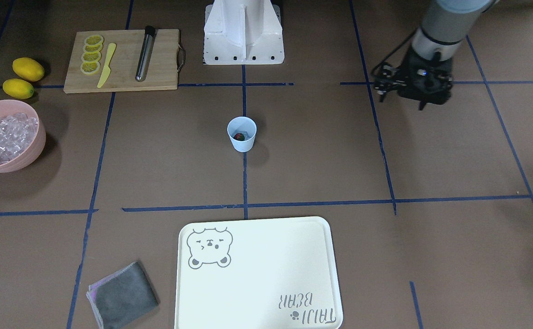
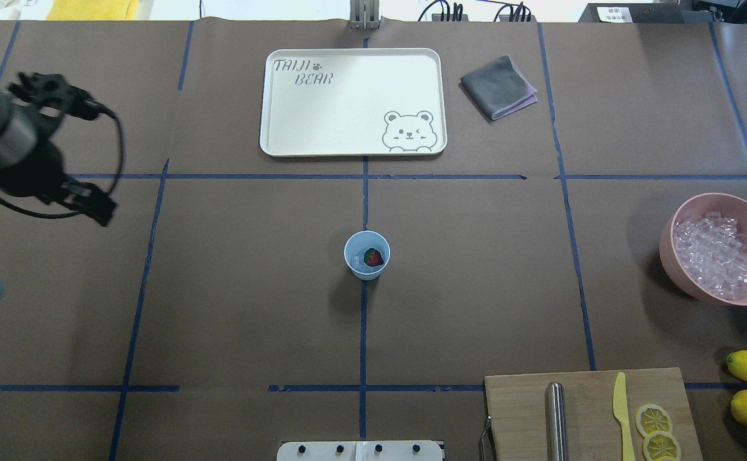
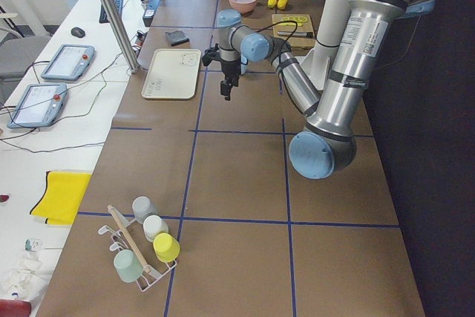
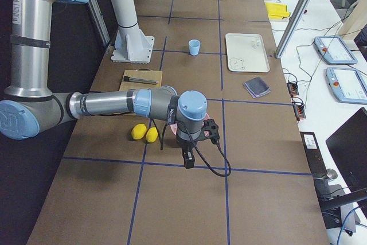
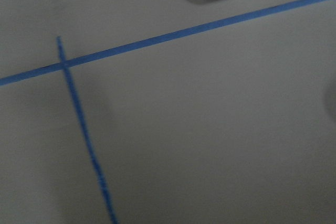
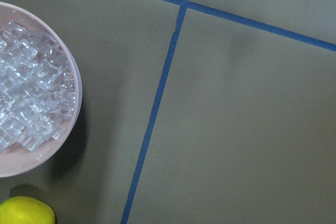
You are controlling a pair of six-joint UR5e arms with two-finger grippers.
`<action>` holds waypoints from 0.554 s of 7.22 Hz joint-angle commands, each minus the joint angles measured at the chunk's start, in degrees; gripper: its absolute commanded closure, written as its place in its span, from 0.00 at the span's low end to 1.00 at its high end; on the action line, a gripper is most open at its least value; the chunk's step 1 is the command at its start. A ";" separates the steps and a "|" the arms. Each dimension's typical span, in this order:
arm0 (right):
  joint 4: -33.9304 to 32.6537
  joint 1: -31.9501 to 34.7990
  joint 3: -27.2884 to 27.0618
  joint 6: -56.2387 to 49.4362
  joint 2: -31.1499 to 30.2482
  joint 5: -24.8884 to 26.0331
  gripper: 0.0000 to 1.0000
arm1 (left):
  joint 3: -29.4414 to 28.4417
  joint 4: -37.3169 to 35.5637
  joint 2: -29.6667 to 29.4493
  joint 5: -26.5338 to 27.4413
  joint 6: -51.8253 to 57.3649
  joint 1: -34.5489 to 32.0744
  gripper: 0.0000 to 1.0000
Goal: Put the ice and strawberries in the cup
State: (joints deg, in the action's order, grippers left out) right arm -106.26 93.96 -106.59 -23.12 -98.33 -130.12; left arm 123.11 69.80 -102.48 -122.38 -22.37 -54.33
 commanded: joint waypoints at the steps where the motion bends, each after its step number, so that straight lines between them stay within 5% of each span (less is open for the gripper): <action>1: 0.00 0.00 0.07 -0.09 0.07 0.13 0.00 | -2.67 -1.85 12.27 -12.48 23.16 -19.14 0.01; 4: 0.00 0.00 0.07 0.09 0.16 0.13 0.00 | -22.07 -1.51 15.38 -13.59 52.82 -38.89 0.00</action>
State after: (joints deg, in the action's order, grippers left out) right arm -106.26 93.96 -106.47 -23.13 -98.24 -129.99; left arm 108.91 68.19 -87.66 -135.74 20.30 -86.35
